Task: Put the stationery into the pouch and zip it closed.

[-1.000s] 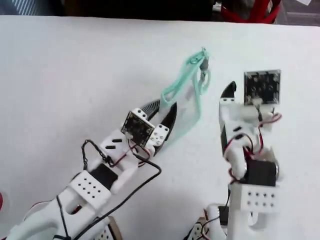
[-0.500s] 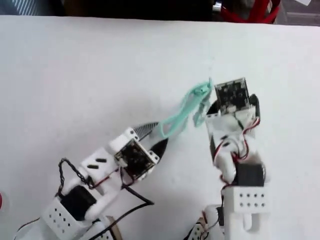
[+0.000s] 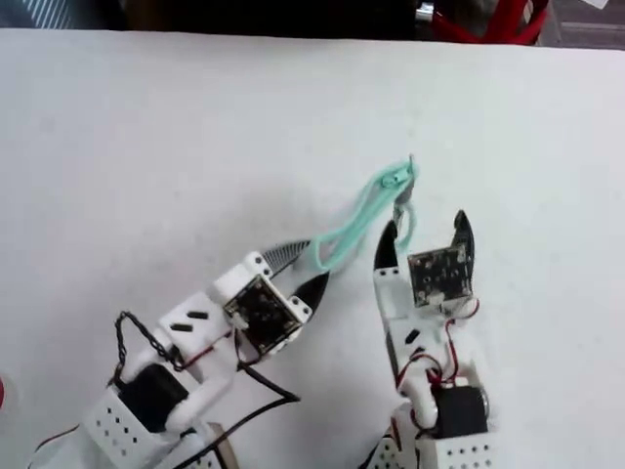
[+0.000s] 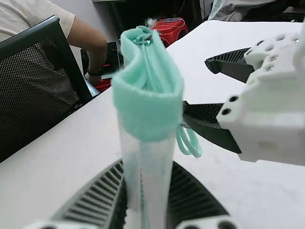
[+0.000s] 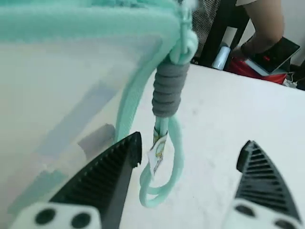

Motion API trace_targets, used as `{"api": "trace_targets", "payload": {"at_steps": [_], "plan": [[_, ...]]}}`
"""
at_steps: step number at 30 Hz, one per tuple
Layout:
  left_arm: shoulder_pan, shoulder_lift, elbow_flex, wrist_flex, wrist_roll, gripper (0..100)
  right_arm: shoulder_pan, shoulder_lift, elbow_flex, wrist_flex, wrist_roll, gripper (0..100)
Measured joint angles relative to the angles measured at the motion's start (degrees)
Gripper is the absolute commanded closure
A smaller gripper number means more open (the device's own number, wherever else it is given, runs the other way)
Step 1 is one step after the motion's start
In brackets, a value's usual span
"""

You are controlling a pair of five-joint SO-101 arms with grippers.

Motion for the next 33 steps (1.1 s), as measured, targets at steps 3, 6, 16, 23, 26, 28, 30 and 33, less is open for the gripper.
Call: {"api": "trace_targets", "payload": {"at_steps": [3, 6, 16, 23, 26, 28, 30, 33], "plan": [[0.00, 0.00, 0.00, 0.00, 0.00, 98, 0.18, 1.85, 1.93, -6.51, -0.09, 67.7], [0.00, 0.00, 0.00, 0.00, 0.00, 98, 0.18, 4.48, 3.34, -13.71, -0.18, 67.9], [0.97, -0.79, 0.88, 0.00, 0.00, 98, -0.18, 16.44, 3.43, -30.95, -0.18, 68.0], [2.20, -0.88, 1.93, -0.97, -0.09, 98, -0.09, 26.46, -0.35, -32.79, -0.18, 75.5], [2.20, -0.88, 1.93, -1.05, -0.09, 98, -0.09, 27.87, -0.79, -33.32, -0.18, 88.2], [2.20, -0.88, 1.93, -1.05, -0.09, 98, -0.09, 27.96, -0.79, -33.32, -0.18, 94.0], [2.20, -0.88, 1.93, -1.05, -0.09, 98, -0.09, 27.08, -0.79, -33.32, -0.18, 94.7], [2.20, -0.88, 1.93, -1.05, -0.09, 98, 0.00, 24.26, -0.70, -32.79, -0.09, 95.0]]}}
